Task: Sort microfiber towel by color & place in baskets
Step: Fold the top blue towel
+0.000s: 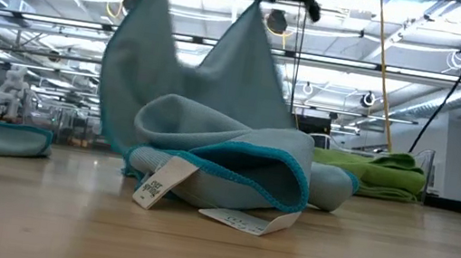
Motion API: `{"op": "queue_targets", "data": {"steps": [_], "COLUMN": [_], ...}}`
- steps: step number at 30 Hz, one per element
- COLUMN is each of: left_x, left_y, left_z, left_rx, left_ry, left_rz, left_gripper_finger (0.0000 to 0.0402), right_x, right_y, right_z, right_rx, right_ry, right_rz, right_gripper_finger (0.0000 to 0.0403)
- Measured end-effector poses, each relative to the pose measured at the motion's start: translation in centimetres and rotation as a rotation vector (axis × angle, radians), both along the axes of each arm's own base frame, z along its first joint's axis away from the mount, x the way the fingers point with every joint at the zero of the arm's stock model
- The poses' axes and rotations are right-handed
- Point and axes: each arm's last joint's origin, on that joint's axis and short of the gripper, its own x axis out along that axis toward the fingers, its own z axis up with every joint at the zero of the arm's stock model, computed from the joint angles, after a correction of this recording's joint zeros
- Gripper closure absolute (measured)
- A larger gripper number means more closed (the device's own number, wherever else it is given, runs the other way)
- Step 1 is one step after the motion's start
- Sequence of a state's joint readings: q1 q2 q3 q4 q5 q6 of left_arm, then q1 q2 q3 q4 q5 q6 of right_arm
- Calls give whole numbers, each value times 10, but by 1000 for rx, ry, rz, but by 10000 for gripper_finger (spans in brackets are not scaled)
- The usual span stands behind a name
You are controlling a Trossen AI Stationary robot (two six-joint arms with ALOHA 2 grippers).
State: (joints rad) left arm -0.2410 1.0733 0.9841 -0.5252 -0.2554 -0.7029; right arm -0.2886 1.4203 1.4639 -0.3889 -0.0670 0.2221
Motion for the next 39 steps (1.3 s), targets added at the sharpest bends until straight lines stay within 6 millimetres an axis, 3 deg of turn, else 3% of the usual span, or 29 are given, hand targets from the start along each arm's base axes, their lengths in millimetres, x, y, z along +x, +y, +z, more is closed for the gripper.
{"op": "queue_targets", "data": {"steps": [6, 11, 19, 23, 27, 34, 39], "left_x": [1, -4, 3, 9, 5, 0, 23], "left_y": [26, 30, 22, 10, 7, 32, 52], "left_z": [73, 127, 173, 176, 168, 148, 131], "left_rx": [175, 267, 197, 113, 153, 326, 417], "left_ry": [-87, -181, -329, -340, -252, 6, 147], "left_rz": [-2, -58, -218, -362, -398, -224, -173], "left_gripper_finger": [399, 399, 398, 399, 398, 397, 397], "right_x": [-47, -77, -90, -89, -92, -90, -74], "right_y": [15, 33, 61, 74, 76, 44, 20], "right_z": [46, 80, 92, 90, 83, 55, 37], "right_rx": [-54, -94, 38, 177, 220, 192, 134], "right_ry": [-173, -373, -472, -446, -362, -123, -16], "right_rz": [-80, -45, 122, 310, 323, 107, -12], "right_gripper_finger": [403, 403, 403, 403, 403, 403, 403]}}
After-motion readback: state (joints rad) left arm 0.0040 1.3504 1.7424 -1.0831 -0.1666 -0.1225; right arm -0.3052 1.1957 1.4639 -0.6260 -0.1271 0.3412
